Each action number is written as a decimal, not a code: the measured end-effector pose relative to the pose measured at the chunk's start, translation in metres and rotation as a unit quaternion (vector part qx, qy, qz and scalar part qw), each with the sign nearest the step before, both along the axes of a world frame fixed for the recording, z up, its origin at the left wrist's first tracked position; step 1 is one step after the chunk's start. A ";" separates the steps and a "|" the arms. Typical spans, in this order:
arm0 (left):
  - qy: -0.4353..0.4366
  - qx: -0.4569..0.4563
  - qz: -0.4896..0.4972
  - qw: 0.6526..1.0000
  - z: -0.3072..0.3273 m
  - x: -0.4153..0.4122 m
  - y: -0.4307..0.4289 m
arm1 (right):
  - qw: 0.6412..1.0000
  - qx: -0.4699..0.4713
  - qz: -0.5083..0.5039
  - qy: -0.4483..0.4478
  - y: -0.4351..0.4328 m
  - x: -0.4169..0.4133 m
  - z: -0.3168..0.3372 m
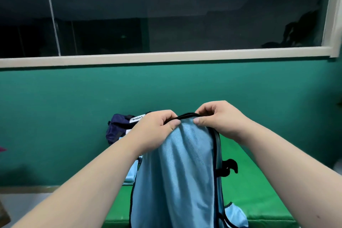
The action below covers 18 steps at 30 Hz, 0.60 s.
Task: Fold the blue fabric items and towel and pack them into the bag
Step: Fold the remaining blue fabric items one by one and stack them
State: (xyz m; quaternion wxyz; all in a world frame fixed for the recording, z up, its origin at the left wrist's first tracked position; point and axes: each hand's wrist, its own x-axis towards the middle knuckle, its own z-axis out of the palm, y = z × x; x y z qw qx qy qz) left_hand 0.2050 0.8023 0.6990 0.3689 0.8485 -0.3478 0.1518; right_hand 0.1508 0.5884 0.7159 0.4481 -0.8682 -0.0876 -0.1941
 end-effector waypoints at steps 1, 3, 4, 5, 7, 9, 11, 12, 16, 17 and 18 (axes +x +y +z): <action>-0.004 0.007 0.000 1.000 0.001 0.000 -0.002 | 1.000 -0.016 -0.004 0.001 0.000 -0.001 0.000; -0.008 0.015 -0.002 1.000 0.002 0.000 -0.004 | 0.999 -0.038 -0.014 -0.005 -0.004 -0.002 0.002; -0.004 0.017 -0.004 1.000 0.002 0.001 -0.004 | 0.999 -0.040 -0.023 -0.010 -0.008 -0.003 0.003; 0.001 0.021 -0.007 1.000 0.002 0.001 -0.003 | 0.998 -0.042 -0.035 -0.015 -0.013 -0.005 0.005; 0.007 0.049 -0.011 0.999 0.000 0.002 0.000 | 0.997 -0.048 -0.057 -0.023 -0.029 -0.007 0.011; 0.013 0.097 -0.021 0.995 -0.002 0.006 0.005 | 0.995 -0.052 -0.084 -0.025 -0.048 -0.010 0.016; 0.021 0.142 -0.026 0.989 -0.003 0.011 0.012 | 0.992 -0.048 -0.116 -0.024 -0.070 -0.012 0.021; 0.024 0.164 -0.025 0.986 -0.004 0.014 0.015 | 0.990 -0.044 -0.132 -0.023 -0.082 -0.014 0.023; 0.006 0.257 0.010 0.966 -0.008 0.030 0.031 | 0.984 -0.013 -0.178 -0.018 -0.122 -0.018 0.026; 0.005 0.269 0.019 0.963 -0.008 0.034 0.035 | 0.982 -0.009 -0.190 -0.016 -0.130 -0.019 0.026; 0.004 0.275 0.026 0.961 -0.007 0.038 0.038 | 0.980 -0.005 -0.201 -0.014 -0.138 -0.020 0.025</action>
